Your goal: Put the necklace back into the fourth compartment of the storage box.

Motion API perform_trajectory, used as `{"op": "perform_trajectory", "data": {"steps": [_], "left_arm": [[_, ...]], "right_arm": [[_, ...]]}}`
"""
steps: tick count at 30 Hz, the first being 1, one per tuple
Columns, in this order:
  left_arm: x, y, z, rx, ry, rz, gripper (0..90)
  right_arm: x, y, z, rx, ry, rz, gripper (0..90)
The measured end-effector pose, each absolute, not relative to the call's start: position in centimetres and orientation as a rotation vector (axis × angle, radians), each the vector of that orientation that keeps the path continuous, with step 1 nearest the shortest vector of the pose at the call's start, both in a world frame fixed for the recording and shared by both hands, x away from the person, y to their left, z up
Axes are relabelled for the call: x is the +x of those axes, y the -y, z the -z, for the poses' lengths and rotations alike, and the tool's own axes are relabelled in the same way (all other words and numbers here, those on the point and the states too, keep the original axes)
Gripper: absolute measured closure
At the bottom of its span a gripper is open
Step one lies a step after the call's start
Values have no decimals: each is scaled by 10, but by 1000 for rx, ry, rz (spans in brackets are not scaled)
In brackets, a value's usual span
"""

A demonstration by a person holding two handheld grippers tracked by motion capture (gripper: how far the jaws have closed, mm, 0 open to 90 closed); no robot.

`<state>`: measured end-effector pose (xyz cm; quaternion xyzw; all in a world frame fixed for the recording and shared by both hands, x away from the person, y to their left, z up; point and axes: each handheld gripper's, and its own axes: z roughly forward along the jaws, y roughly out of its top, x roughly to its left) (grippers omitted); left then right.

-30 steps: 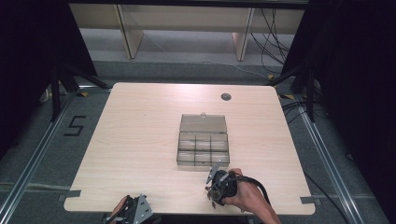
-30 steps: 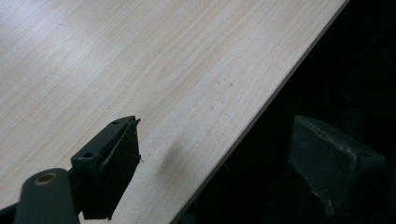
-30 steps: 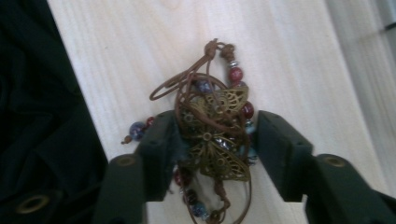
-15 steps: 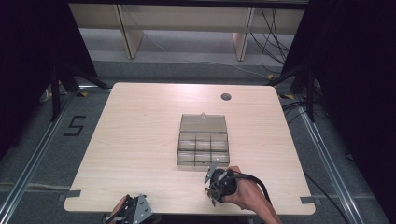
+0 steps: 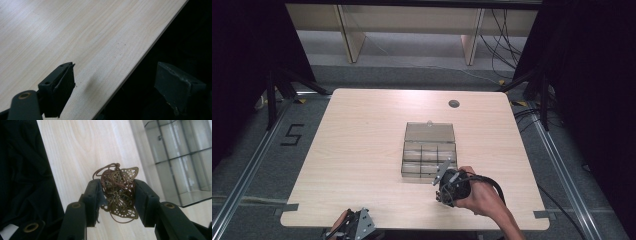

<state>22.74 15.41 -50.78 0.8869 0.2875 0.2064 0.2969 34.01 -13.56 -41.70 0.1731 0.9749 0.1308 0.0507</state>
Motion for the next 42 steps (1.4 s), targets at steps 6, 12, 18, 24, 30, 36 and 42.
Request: {"op": "perform_trajectory", "data": {"steps": [6,12,18,24,30,36,42], "left_arm": [[228,-155,507,2370,-757,-547,158],[227,-154,508,2355,-764,-545,158],[227,-154,506,2369,-762,-544,158],[227,-155,505,2368,-758,-528,158],[227,-155,505,2358,-761,-544,158],[227,-155,506,2350,-756,-547,158],[228,-155,506,2349,-760,-547,157]], "right_arm": [[351,132,397,493,-2971,-388,592],[362,125,385,433,-2976,-411,592],[371,115,378,417,-2968,-387,592],[384,99,372,396,-2976,-356,592],[390,88,368,420,-2987,-332,592],[400,77,366,442,-3001,-318,592],[407,71,368,464,-3002,-323,592]]}}
